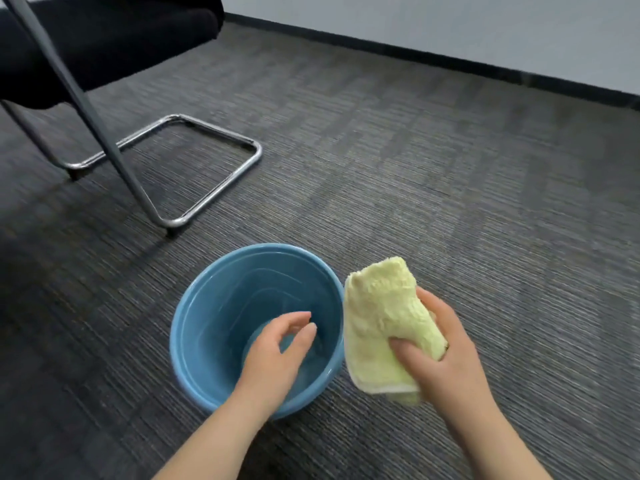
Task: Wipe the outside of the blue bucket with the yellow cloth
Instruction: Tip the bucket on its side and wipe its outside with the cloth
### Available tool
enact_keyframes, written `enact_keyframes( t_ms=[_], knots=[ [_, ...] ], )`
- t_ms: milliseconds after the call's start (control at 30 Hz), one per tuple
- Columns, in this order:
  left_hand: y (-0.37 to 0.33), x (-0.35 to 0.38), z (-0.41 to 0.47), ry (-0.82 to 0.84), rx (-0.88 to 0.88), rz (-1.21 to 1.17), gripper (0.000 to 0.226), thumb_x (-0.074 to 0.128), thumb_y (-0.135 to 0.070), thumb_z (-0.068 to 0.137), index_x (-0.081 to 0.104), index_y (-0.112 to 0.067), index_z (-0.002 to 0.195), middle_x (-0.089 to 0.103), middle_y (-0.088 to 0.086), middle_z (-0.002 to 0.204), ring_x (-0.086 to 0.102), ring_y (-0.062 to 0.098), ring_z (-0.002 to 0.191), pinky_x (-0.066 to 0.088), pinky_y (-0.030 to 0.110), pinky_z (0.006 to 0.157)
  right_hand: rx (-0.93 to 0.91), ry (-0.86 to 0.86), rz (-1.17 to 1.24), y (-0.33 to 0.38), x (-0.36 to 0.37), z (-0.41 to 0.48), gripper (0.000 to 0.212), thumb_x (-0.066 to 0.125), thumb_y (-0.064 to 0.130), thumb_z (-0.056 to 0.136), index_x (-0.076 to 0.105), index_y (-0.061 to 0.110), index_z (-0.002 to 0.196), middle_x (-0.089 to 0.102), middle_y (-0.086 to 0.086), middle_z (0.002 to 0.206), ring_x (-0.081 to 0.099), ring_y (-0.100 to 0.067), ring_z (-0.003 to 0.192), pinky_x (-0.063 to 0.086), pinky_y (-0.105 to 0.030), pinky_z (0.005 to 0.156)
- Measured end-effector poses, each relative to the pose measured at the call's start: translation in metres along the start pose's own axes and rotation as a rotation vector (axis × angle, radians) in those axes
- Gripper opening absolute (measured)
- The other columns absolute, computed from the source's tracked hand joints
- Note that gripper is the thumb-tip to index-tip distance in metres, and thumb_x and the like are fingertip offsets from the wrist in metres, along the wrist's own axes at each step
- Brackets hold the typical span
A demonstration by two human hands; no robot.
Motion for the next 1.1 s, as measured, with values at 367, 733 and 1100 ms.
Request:
enact_keyframes(
  t_ms=[367,733,1100],
  knots=[
    [0.032,0.035,-0.004,0.304,0.097,0.799,0.052,0.05,-0.057,0.075,0.045,-0.035,0.121,0.054,-0.016,0.123,0.049,0.005,0.11,0.036,0.021,0.082,0.084,-0.171,-0.067,-0.037,-0.009,0.032,0.064,0.064,0.008,0.073,0.039,0.034,0.126,0.051,-0.003,0.121,0.058,-0.023,0.098,0.055,-0.05,0.072],
    [0.001,-0.019,0.005,-0.25,0.232,0.446,0.017,0.054,-0.023,0.083,0.065,-0.018,0.095,0.07,0.005,0.09,0.059,0.028,0.089,0.044,0.032,0.074,0.008,-0.247,-0.356,-0.03,-0.014,0.024,0.068,0.067,0.017,0.072,0.037,0.035,0.13,0.045,-0.003,0.112,0.043,-0.001,0.066,0.033,-0.024,0.055],
    [0.002,-0.019,0.004,-0.178,0.161,0.124,0.017,0.057,-0.012,0.081,0.069,-0.02,0.09,0.065,-0.023,0.071,0.057,-0.008,0.069,0.037,-0.001,0.06,-0.16,-0.176,-0.678,-0.008,0.024,0.01,0.069,0.07,0.025,0.067,0.04,0.036,0.129,0.048,-0.009,0.116,0.054,-0.031,0.083,0.042,-0.039,0.077]
  ],
)
Point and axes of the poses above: each hand's wrist, its own z-axis towards the middle knuckle, its own x-axis out of the palm, y = z × x, the point moved 3 cm from there along z, towards the middle knuckle
